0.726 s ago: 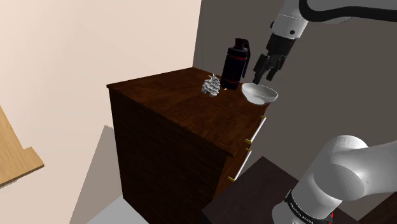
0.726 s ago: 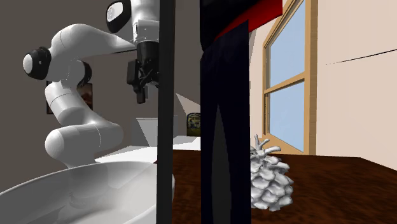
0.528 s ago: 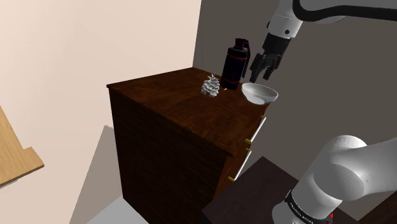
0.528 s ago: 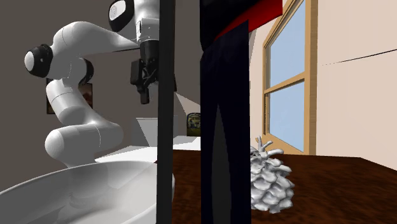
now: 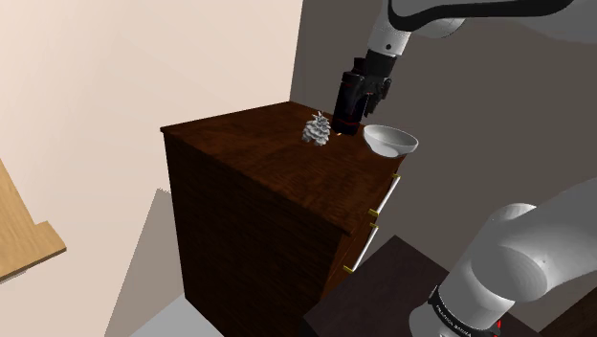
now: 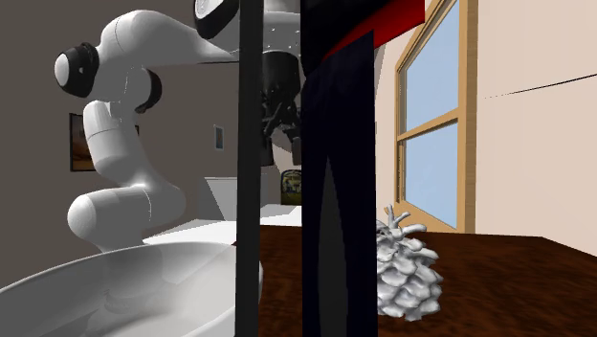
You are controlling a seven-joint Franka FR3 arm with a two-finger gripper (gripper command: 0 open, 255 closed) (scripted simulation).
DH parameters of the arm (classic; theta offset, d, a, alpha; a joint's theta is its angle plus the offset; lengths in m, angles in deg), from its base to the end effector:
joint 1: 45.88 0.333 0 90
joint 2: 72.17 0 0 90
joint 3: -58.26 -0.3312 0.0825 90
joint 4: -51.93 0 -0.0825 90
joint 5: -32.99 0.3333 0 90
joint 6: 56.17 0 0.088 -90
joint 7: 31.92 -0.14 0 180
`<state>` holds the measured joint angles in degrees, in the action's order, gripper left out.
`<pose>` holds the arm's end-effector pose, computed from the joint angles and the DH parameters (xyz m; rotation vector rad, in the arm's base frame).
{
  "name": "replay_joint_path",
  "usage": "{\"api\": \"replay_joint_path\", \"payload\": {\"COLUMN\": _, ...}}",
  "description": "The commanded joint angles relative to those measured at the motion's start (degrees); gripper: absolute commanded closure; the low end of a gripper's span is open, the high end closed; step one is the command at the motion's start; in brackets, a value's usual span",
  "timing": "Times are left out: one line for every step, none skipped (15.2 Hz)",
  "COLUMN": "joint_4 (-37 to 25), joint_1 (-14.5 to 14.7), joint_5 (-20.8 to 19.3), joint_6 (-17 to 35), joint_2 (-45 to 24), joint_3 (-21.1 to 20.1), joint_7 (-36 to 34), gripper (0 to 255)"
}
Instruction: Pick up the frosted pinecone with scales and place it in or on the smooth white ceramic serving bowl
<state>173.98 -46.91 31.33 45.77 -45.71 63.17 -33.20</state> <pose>0.3665 -0.0480 0.5857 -3.1262 0.1795 -0.1719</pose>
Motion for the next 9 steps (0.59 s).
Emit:
{"api": "replay_joint_path", "payload": {"joint_4": -3.2, "joint_1": 0.01, "joint_5": 0.92, "joint_6": 1.09, "joint_2": -4.44, "joint_3": 0.69, "joint_7": 0.06, "gripper": 0}}
{"api": "replay_joint_path", "payload": {"joint_4": -5.06, "joint_1": 0.0, "joint_5": 1.43, "joint_6": 1.47, "joint_2": -6.76, "joint_3": 1.05, "joint_7": 0.15, "gripper": 0}}
{"api": "replay_joint_path", "payload": {"joint_4": -6.99, "joint_1": -0.01, "joint_5": 1.97, "joint_6": 1.77, "joint_2": -9.09, "joint_3": 1.41, "joint_7": 0.27, "gripper": 0}}
{"api": "replay_joint_path", "payload": {"joint_4": -9.0, "joint_1": -0.04, "joint_5": 2.55, "joint_6": 2.0, "joint_2": -11.41, "joint_3": 1.76, "joint_7": 0.4, "gripper": 0}}
{"api": "replay_joint_path", "payload": {"joint_4": -11.09, "joint_1": -0.07, "joint_5": 3.16, "joint_6": 2.14, "joint_2": -13.75, "joint_3": 2.11, "joint_7": 0.55, "gripper": 0}}
{"api": "replay_joint_path", "payload": {"joint_4": -13.27, "joint_1": -0.13, "joint_5": 3.81, "joint_6": 2.21, "joint_2": -16.1, "joint_3": 2.45, "joint_7": 0.71, "gripper": 0}}
{"api": "replay_joint_path", "payload": {"joint_4": -15.53, "joint_1": -0.22, "joint_5": 4.49, "joint_6": 2.2, "joint_2": -18.47, "joint_3": 2.77, "joint_7": 0.88, "gripper": 0}}
{"api": "replay_joint_path", "payload": {"joint_4": -17.88, "joint_1": -0.33, "joint_5": 5.2, "joint_6": 2.1, "joint_2": -20.86, "joint_3": 3.09, "joint_7": 1.06, "gripper": 0}}
{"api": "replay_joint_path", "payload": {"joint_4": -18.79, "joint_1": -0.39, "joint_5": 5.48, "joint_6": 2.04, "joint_2": -21.76, "joint_3": 3.19, "joint_7": 1.13, "gripper": 0}}
